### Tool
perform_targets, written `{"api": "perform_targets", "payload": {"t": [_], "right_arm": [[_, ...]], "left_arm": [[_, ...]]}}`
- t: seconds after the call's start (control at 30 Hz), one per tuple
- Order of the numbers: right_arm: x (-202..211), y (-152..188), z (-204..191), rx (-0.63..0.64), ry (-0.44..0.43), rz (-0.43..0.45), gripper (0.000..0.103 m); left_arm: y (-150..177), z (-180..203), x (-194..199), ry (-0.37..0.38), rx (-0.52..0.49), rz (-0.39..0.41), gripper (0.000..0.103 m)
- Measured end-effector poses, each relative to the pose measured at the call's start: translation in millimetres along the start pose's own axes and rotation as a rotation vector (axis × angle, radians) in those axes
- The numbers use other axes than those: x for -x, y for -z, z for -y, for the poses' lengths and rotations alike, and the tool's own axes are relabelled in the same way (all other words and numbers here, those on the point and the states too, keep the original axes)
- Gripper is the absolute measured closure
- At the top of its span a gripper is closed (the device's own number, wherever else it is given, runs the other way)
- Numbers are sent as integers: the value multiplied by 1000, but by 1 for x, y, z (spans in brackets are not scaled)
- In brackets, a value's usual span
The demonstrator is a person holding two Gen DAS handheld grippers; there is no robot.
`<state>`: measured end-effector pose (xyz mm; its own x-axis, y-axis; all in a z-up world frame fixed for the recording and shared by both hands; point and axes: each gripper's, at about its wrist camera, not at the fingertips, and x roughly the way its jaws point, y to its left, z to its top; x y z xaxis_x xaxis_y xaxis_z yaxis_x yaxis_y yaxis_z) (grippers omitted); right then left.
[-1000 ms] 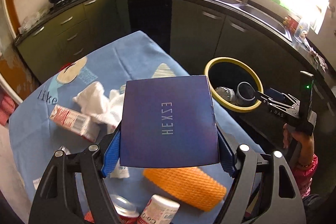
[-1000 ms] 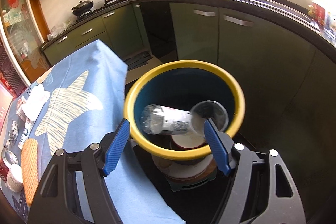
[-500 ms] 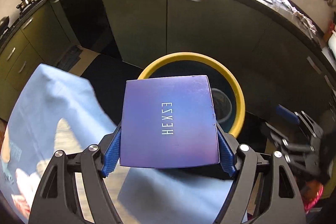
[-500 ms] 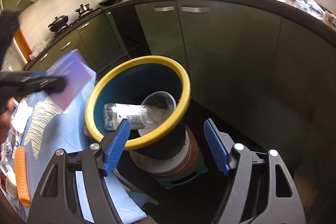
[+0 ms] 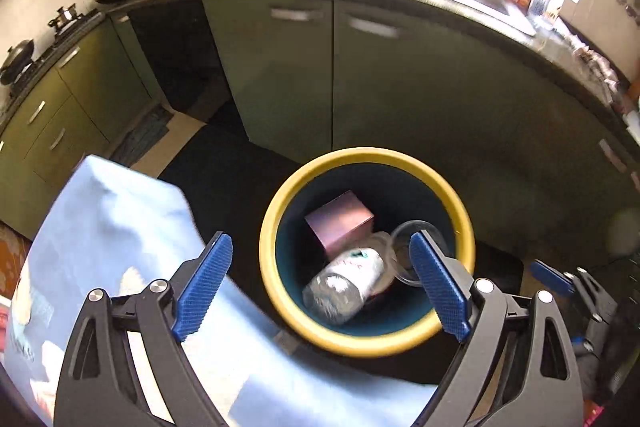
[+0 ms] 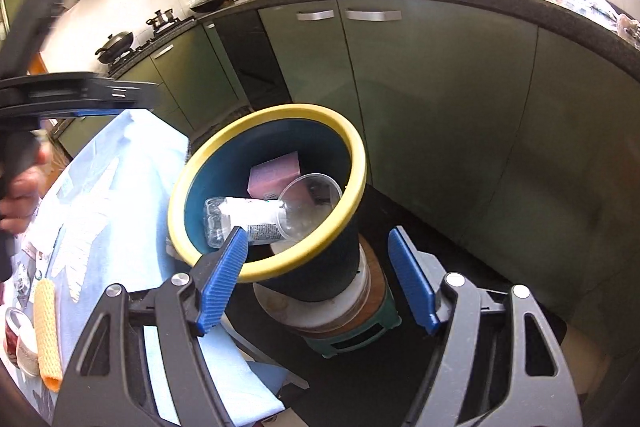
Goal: Collect trash
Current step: 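Carry the purple box over the bin and open the left gripper, then withdraw the left gripper from the bin while the right gripper moves toward the orange mesh sleeve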
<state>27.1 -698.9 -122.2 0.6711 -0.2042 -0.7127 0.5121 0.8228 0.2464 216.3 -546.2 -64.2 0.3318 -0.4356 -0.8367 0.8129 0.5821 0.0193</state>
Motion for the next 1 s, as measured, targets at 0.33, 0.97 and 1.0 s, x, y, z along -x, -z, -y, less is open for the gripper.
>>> {"api": "perform_targets", "payload": {"t": [0.33,0.97,1.0], "right_arm": [[10,4,-31,62,-35,1,33],[23,27,-229,469,-380,-90,32],[24,29,-244,496,-405,-97,32]], "left_arm": [[85,-50,146,19,173,150,8],[354,-202,282,-372,660,316,5],[363,-205,282,-384,676,313,5]]}}
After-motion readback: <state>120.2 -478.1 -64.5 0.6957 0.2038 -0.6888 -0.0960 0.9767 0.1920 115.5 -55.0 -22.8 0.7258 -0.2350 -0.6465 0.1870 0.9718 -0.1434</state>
